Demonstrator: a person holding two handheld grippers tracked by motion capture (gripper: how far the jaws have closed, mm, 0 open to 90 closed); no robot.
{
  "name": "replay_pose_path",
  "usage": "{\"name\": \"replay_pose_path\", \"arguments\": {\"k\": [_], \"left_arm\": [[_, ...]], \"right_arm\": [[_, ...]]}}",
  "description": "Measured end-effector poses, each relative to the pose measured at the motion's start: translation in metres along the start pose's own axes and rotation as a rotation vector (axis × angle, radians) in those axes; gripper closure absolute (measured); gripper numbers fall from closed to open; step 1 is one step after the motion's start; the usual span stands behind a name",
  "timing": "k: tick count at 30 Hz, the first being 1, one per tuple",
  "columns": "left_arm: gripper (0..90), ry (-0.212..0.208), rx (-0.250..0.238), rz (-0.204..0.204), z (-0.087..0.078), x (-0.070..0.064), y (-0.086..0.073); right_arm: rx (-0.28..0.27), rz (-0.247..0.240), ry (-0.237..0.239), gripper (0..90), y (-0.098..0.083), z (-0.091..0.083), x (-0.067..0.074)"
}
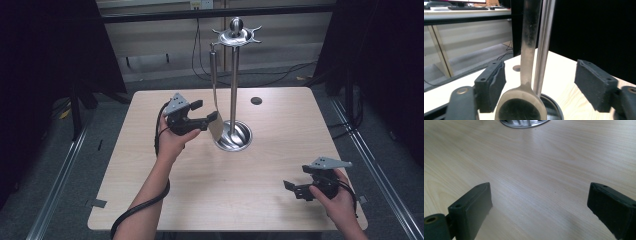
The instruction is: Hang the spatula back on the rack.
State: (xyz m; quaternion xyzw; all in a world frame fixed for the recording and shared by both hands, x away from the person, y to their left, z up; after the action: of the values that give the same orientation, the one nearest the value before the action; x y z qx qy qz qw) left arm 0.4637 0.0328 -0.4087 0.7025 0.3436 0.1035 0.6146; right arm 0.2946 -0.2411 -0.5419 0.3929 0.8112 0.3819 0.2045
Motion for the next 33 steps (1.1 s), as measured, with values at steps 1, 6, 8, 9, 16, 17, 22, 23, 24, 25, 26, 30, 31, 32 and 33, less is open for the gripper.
{"name": "replay_pose_path", "arguments": {"k": [1, 6, 8, 9, 16, 17, 22, 23, 24, 25, 26, 30, 31, 32, 33], "left_arm": [[21.3, 0.005, 0.006, -0.002, -0.001, 0.001, -0.001], [15.3, 0.038, 0.024, 0.020, -0.010, 0.004, -0.009], [15.2, 0.032, 0.018, 0.028, -0.012, 0.003, -0.010], [14.6, 0.035, 0.022, 0.026, -0.013, 0.004, -0.011], [13.3, 0.038, 0.009, 0.009, -0.022, 0.009, -0.022], [13.3, 0.038, 0.009, 0.009, -0.022, 0.009, -0.022], [12.6, 0.060, 0.012, 0.005, -0.028, 0.013, -0.027], [12.6, 0.060, 0.020, 0.008, -0.029, 0.014, -0.029], [12.5, 0.053, 0.022, 0.017, -0.030, 0.015, -0.030], [12.4, 0.059, 0.020, 0.001, -0.031, 0.017, -0.032], [12.4, 0.060, 0.019, -0.003, -0.032, 0.017, -0.034], [12.1, 0.069, 0.020, -0.004, -0.036, 0.021, -0.038], [12.0, 0.069, 0.020, -0.004, -0.036, 0.021, -0.038], [12.0, 0.075, 0.025, -0.002, -0.038, 0.022, -0.039], [12.0, 0.076, 0.021, -0.013, -0.038, 0.022, -0.040]], "right_arm": [[0.004, -0.003, 0.002, 5.2, 0.000, 0.000, 0.000], [0.004, -0.007, 0.000, 5.2, 0.000, 0.001, 0.001], [0.004, -0.009, 0.001, 5.2, 0.000, 0.001, 0.001], [0.002, -0.006, -0.001, 5.2, 0.001, 0.001, 0.001], [0.003, -0.013, 0.000, 5.2, 0.001, 0.003, 0.002], [0.003, -0.013, 0.000, 5.2, 0.001, 0.003, 0.002], [0.008, -0.008, 0.002, 5.2, 0.001, 0.003, 0.002], [0.008, -0.008, 0.002, 5.2, 0.001, 0.003, 0.002], [0.008, -0.008, 0.002, 5.2, 0.001, 0.003, 0.002], [0.008, -0.009, 0.002, 5.2, 0.001, 0.003, 0.002], [0.008, -0.009, 0.003, 5.2, 0.001, 0.003, 0.002], [0.007, -0.010, 0.006, 5.2, 0.001, 0.004, 0.003], [0.007, -0.010, 0.006, 5.2, 0.001, 0.004, 0.003], [0.006, -0.011, 0.005, 5.2, 0.001, 0.004, 0.003], [0.006, -0.011, 0.005, 5.2, 0.001, 0.004, 0.003]]}}
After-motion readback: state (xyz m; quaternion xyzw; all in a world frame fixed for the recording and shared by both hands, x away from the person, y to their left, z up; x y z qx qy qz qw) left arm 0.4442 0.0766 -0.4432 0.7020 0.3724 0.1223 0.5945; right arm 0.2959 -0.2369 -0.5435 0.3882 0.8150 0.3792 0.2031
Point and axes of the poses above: each handheld gripper's, and its own axes: z roughly forward along the jaws, y roughly out of its top, x roughly to its left, the point moved 10 cm from there along z, roughly forward along the jaws, and after that the axes turned 12 degrees about -z, right-handed, at the moved point
